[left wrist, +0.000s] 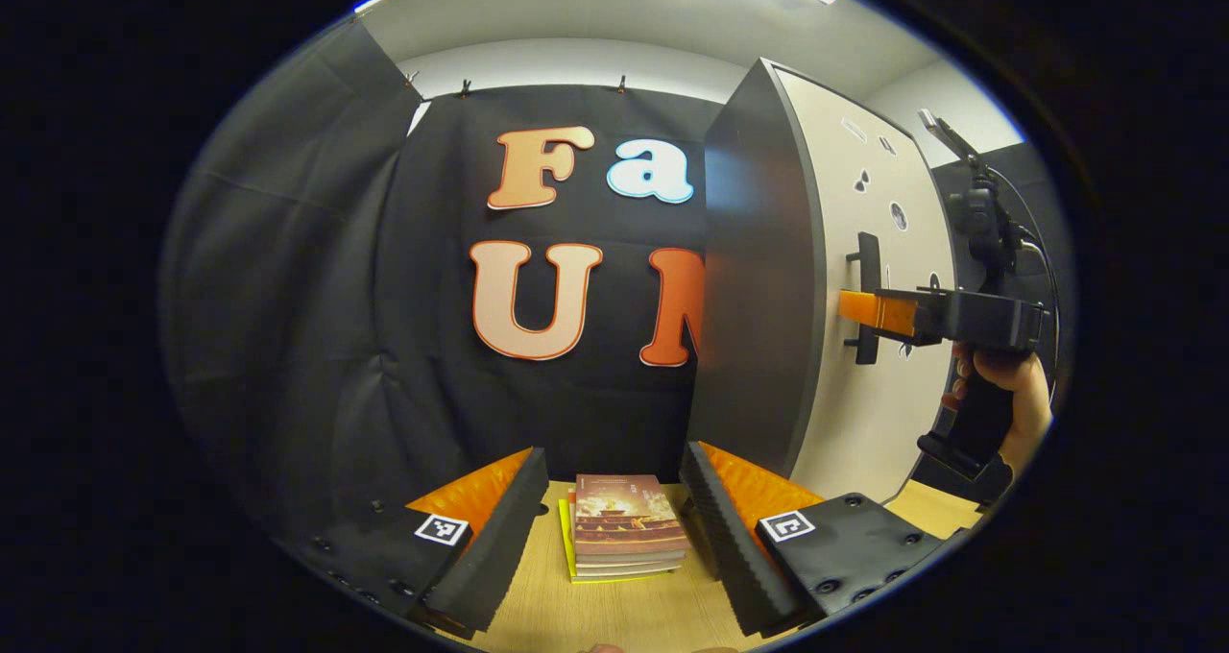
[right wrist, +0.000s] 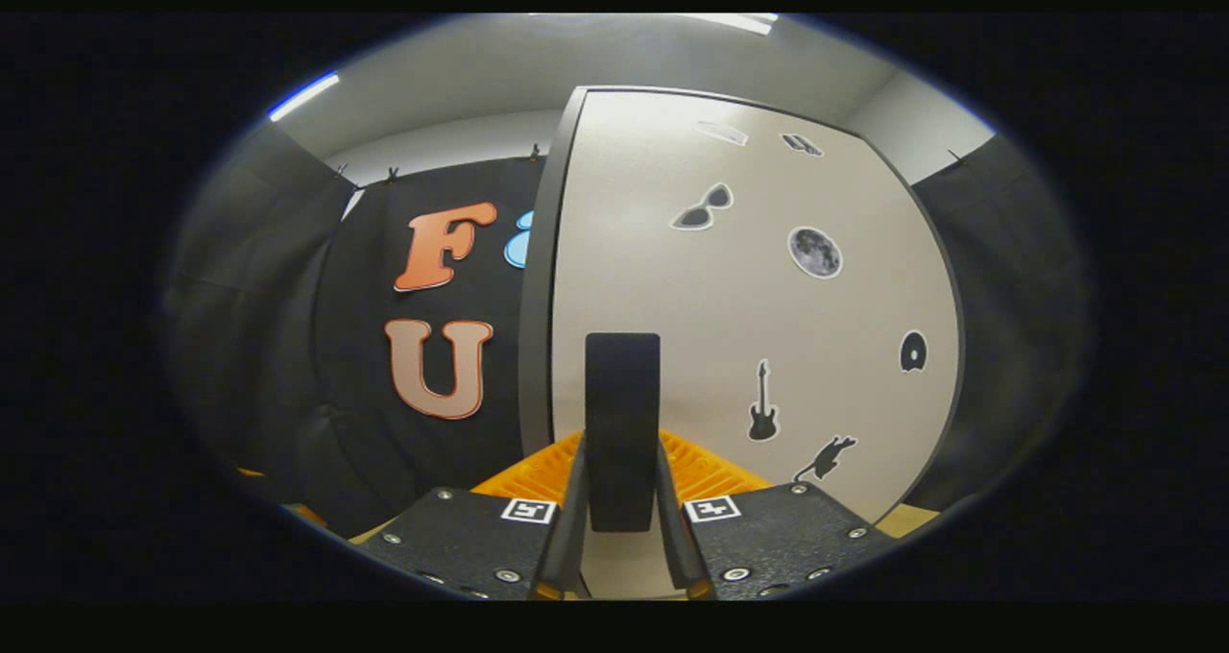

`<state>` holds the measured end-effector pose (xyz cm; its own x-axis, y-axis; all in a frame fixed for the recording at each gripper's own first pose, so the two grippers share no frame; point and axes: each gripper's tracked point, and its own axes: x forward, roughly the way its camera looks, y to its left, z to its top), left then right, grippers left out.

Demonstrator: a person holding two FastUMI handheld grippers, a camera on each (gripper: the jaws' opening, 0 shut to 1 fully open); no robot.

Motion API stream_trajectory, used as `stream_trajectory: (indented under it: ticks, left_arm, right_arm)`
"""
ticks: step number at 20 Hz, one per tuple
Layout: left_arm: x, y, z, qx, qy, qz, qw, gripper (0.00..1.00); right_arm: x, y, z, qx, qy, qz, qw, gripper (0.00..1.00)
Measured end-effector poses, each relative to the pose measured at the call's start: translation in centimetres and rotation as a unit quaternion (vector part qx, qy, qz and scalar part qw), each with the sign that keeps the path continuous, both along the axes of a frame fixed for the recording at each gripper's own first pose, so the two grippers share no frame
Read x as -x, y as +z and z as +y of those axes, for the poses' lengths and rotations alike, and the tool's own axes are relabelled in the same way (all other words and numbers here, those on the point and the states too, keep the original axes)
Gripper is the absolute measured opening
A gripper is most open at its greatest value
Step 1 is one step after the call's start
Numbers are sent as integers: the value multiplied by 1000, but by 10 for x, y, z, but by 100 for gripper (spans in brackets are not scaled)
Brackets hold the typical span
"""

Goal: Open the cabinet door with the right hand, grasp the bottle in the cabinet with the left hand and place it on the coaster, then close the cabinet door with the right hand.

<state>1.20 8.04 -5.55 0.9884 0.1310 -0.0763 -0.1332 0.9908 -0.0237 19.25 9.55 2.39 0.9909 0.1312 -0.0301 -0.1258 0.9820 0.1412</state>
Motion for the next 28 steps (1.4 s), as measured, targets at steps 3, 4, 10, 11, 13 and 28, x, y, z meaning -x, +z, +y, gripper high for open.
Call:
stream_trajectory:
  ticks: [3,4,10,11,13,28]
  left_arm:
    - [-2,-3,1,-7,-11,3,1000,94]
    - [-3,-4,-1,-14,-11,3,1000,94]
    - [15,-6,-29,-17,-21,12,1000,95]
    - [20,-6,-36,-11,-18,12,1000,95]
    - [31,-6,-49,-7,-12,11,1000,94]
    - [110,16,-217,10,32,-6,999,94]
  right_arm:
    - [2,1,-1,-9,-6,4,1000,24]
    - [4,1,-2,-5,-5,3,1000,22]
    - [34,15,-12,-6,-1,-13,1000,12]
    - [44,18,-16,-9,3,-13,1000,15]
    - [68,18,-29,-10,13,-16,1000,14]
    - [227,22,-249,-20,33,-13,999,11]
